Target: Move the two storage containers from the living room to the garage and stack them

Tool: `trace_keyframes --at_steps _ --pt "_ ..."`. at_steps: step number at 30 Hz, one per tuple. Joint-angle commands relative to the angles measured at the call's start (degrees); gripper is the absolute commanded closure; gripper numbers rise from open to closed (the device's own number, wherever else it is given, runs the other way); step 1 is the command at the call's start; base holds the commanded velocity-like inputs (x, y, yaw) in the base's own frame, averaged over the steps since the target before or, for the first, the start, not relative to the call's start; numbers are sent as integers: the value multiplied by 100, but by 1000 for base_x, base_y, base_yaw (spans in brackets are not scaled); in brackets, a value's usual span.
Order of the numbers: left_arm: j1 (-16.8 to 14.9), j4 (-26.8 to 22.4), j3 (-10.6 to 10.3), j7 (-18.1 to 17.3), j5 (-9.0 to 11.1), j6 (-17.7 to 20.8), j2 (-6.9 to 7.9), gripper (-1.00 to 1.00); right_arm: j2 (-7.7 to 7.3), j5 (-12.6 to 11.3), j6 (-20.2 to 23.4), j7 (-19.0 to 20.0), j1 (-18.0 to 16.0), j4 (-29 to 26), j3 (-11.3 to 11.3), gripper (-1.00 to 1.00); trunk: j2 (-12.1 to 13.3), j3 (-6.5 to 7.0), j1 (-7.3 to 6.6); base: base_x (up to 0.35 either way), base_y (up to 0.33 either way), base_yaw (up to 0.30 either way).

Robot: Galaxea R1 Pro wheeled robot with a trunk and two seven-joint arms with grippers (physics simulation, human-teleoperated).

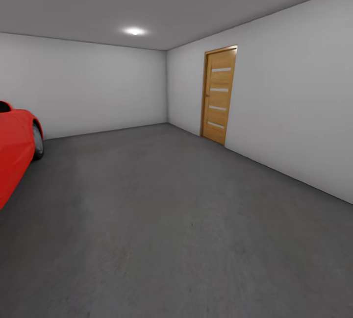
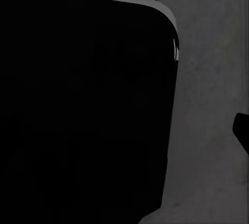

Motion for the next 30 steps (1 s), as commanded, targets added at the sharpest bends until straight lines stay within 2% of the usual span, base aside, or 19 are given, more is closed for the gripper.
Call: trace_keyframes --at_steps 1,10,18,30 --pt "-1 -1 -1 4 35 -14 -1 -100 0 34 -19 -2 -1 1 -13 -100 -2 -4 3 324 0 0" --pt "-1 -1 -1 4 35 -56 -1 -100 52 31 -28 -4 -1 1 -46 -100 -2 -4 3 324 0 0" --pt "-1 -1 1 4 35 -67 -1 -100 13 23 -28 -4 -1 1 -46 -100 -2 -4 3 324 0 0" --pt "-1 3 0 4 35 -68 -1 -100 36 27 -28 -4 -1 1 -46 -100 -2 -4 3 324 0 0"
